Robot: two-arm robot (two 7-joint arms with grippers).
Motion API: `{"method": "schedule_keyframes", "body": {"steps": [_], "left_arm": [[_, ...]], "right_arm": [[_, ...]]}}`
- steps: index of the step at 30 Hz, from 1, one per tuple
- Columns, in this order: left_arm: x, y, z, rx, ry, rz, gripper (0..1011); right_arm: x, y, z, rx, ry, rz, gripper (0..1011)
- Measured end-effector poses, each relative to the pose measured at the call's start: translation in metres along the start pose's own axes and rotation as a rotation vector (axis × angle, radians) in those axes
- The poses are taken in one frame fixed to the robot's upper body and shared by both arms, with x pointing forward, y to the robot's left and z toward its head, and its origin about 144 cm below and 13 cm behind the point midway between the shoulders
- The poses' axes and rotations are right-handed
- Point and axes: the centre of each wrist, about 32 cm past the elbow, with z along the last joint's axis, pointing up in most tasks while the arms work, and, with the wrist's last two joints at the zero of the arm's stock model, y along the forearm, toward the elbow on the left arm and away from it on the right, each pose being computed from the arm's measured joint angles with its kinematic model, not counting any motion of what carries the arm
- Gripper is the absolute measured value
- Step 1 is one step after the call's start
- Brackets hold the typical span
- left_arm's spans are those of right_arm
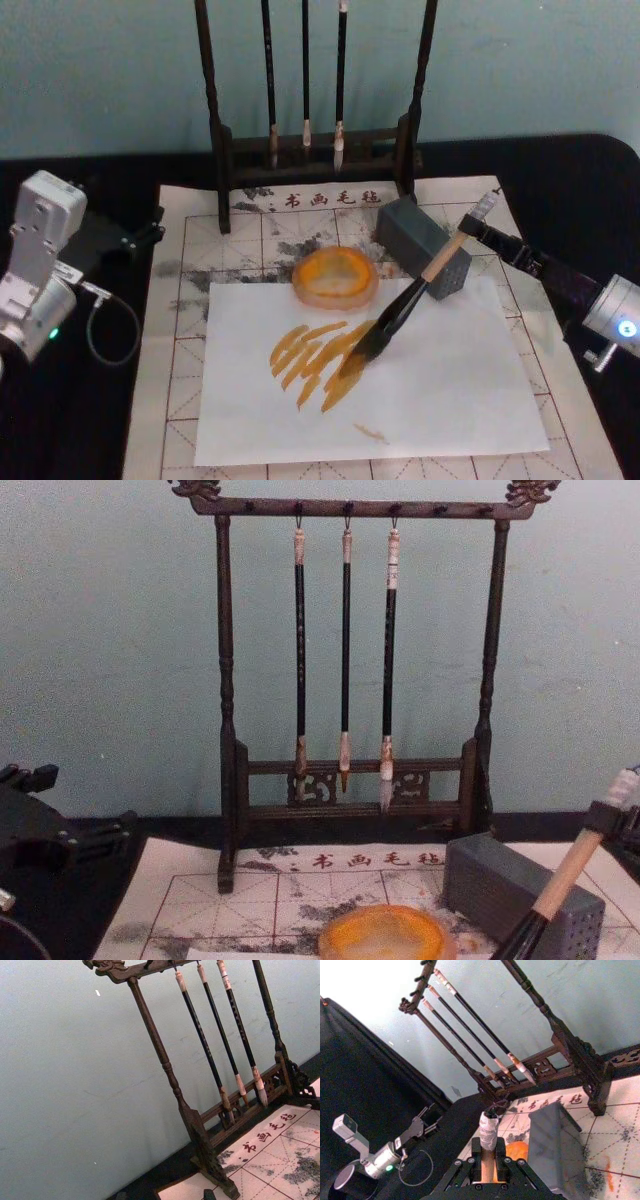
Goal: Pick up the brush from the inkstone, write on the paper, then place the brush back to its original position.
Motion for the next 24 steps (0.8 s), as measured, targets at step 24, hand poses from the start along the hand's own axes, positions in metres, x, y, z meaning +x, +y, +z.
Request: {"method": "schedule_keyframes", "body": {"steps": [24], "left_arm": [[0.0000,0.0000,0.0000,0.000,0.000,0.000,1001]], "right_arm": [[-0.0002,-0.0026,0.0088,0.069,0.041,-0.005,173]]}}
